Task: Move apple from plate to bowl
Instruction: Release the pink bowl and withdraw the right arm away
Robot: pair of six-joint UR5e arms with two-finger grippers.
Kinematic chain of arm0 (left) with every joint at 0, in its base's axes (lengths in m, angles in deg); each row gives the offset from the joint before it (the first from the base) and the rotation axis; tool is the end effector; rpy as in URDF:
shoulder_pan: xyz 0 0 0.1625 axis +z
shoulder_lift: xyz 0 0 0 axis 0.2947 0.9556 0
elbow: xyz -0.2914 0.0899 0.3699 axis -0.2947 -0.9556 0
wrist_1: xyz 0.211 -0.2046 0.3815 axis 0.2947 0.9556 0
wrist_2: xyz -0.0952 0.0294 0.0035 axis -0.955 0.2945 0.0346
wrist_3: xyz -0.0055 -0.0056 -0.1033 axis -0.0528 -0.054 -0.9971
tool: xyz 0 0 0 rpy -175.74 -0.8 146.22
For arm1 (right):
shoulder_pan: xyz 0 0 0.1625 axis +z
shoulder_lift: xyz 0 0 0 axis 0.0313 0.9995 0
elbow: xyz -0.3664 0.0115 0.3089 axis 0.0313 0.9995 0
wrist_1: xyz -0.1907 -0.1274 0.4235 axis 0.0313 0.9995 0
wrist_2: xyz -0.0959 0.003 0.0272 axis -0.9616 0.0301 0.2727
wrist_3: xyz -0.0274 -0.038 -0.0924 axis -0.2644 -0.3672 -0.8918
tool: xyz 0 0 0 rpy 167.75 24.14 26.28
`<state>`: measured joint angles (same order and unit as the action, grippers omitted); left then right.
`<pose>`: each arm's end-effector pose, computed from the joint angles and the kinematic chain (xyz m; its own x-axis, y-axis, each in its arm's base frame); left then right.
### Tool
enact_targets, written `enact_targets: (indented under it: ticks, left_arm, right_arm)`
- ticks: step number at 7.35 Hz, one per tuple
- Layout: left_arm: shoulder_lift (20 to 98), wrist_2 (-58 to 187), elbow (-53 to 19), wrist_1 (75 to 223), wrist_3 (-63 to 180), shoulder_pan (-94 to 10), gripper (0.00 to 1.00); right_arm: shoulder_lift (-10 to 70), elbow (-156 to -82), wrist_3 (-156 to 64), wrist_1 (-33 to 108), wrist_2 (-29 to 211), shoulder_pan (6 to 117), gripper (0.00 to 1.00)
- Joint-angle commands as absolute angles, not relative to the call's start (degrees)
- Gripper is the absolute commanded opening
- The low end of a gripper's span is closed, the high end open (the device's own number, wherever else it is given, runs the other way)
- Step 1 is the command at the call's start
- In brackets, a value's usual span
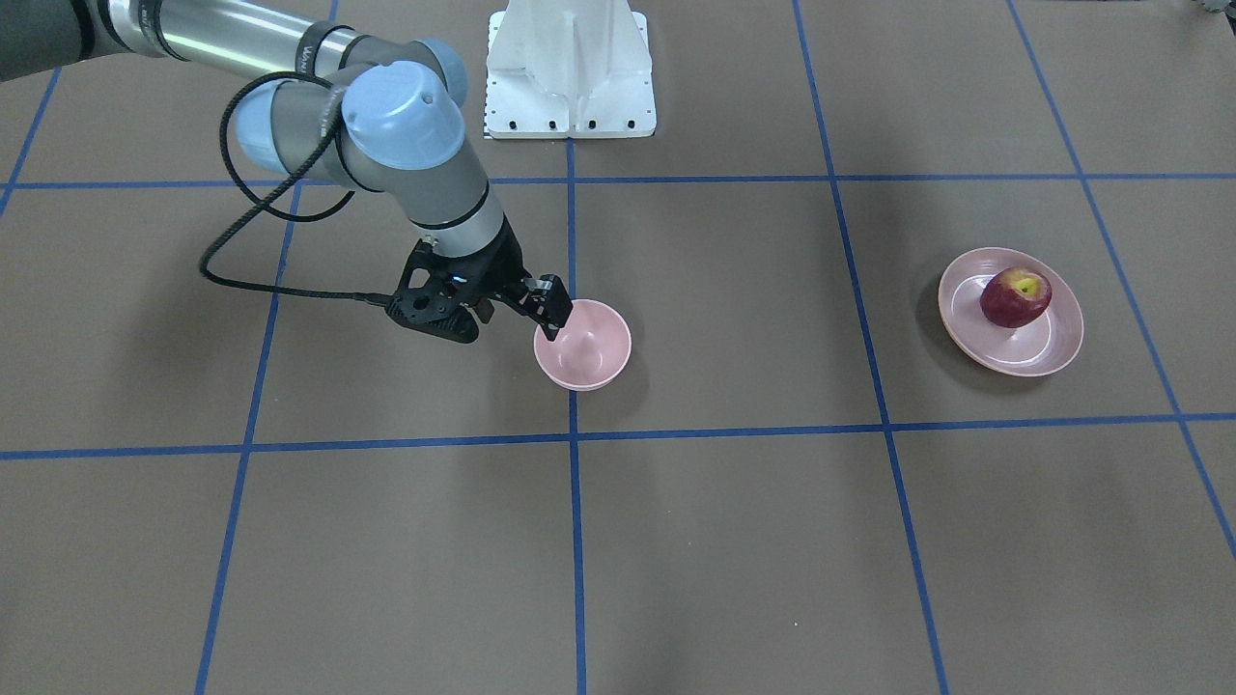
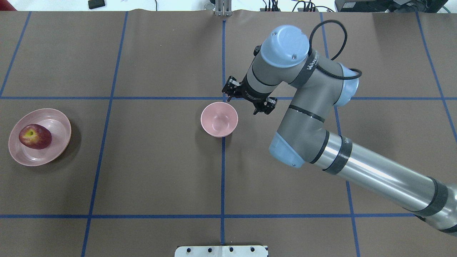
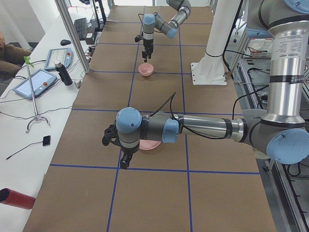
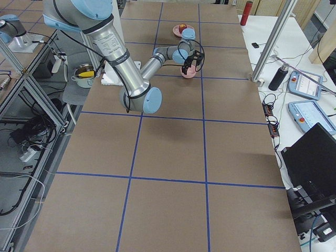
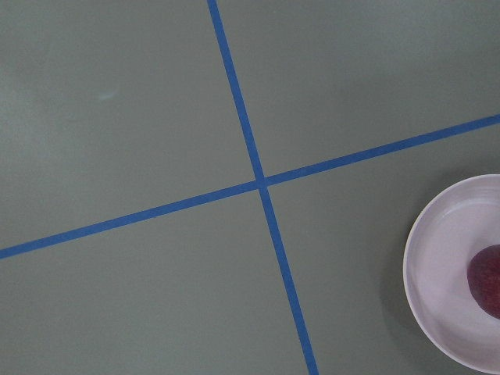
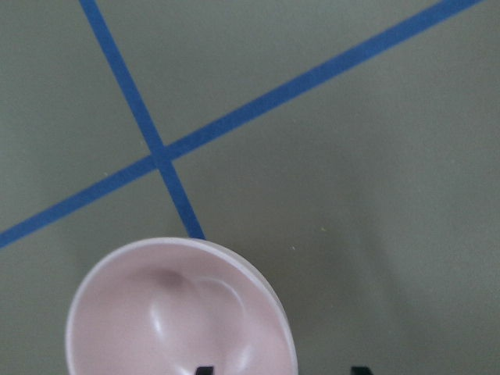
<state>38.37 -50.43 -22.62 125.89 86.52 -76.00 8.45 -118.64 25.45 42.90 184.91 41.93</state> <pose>-0.0886 -0.5567 0.6527 0.6865 0.2974 -0.6636 -0.1054 0.9436 0.3139 -0.5442 -0.5718 0.1801 0.4873 0.3672 0.7923 -0.2855 0.9244 -0.2528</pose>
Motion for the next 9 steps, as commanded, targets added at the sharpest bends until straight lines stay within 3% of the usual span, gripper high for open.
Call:
enact_targets:
  ticks: [1,4,6,9]
  left_arm:
    - [38.36,-50.52,-22.44,131.0,86.51,-75.94,0.98]
    - [37.57,-51.22,-20.94,138.83,84.34,-75.24,0.98]
    - [37.92,-51.31,-21.21,139.62,75.57,-67.69,0.98]
    - [36.09,-48.7,-21.21,153.63,55.9,-58.57,0.99]
  right_arm:
    - [10.67,-123.13,7.66,51.94,191.15,53.07,1.0]
    - [21.63,-121.82,-21.77,52.41,199.51,69.5,1.0]
    - [29.63,-119.98,-43.23,52.5,201.81,78.22,1.0]
    - [43.34,-119.79,-69.35,51.97,201.47,88.42,1.0]
